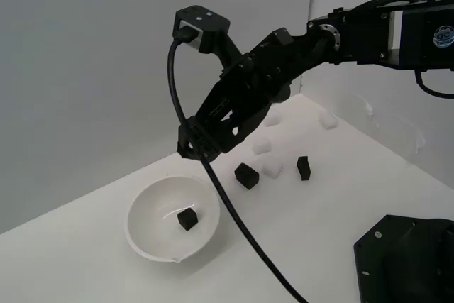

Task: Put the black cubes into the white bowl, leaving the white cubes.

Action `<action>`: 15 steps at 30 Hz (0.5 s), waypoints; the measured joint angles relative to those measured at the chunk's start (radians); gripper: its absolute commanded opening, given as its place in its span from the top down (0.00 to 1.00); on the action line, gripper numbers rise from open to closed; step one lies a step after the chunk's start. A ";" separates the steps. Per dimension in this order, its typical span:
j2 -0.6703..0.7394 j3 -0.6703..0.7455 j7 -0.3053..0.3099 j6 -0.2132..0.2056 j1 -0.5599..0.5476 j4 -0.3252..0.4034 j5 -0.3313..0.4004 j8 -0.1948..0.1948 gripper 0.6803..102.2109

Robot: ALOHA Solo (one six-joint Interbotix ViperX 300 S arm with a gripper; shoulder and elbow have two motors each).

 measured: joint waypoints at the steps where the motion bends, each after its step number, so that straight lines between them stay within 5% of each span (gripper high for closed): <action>1: 0.012 0.014 0.003 0.006 0.025 0.011 0.009 0.000 0.30; 15: 0.075 0.077 0.084 0.021 0.387 0.110 0.109 0.084 0.30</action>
